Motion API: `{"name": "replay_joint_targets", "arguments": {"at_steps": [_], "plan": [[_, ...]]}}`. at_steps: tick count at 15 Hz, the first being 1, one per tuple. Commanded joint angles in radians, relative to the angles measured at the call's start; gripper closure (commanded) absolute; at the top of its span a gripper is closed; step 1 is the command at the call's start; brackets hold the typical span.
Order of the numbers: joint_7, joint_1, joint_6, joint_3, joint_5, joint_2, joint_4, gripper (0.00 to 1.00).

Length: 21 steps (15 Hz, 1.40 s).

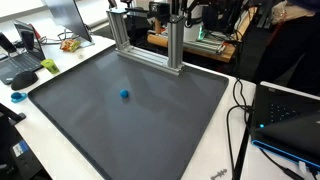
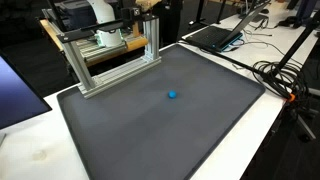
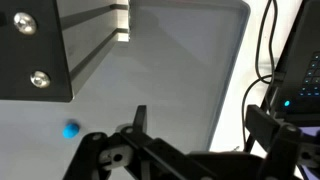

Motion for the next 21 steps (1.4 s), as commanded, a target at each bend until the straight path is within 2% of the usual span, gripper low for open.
{"name": "replay_joint_targets", "arguments": {"at_steps": [1,10,13,21], "plan": [[0.005,0.013,-0.002,-0.013,-0.007,0.001,0.001,0.00],[0.005,0.013,-0.002,-0.013,-0.007,0.001,0.001,0.00],[0.046,-0.026,-0.063,-0.013,-0.061,0.008,0.020,0.00],[0.008,-0.081,-0.234,-0.115,-0.065,-0.026,0.105,0.00]]}}
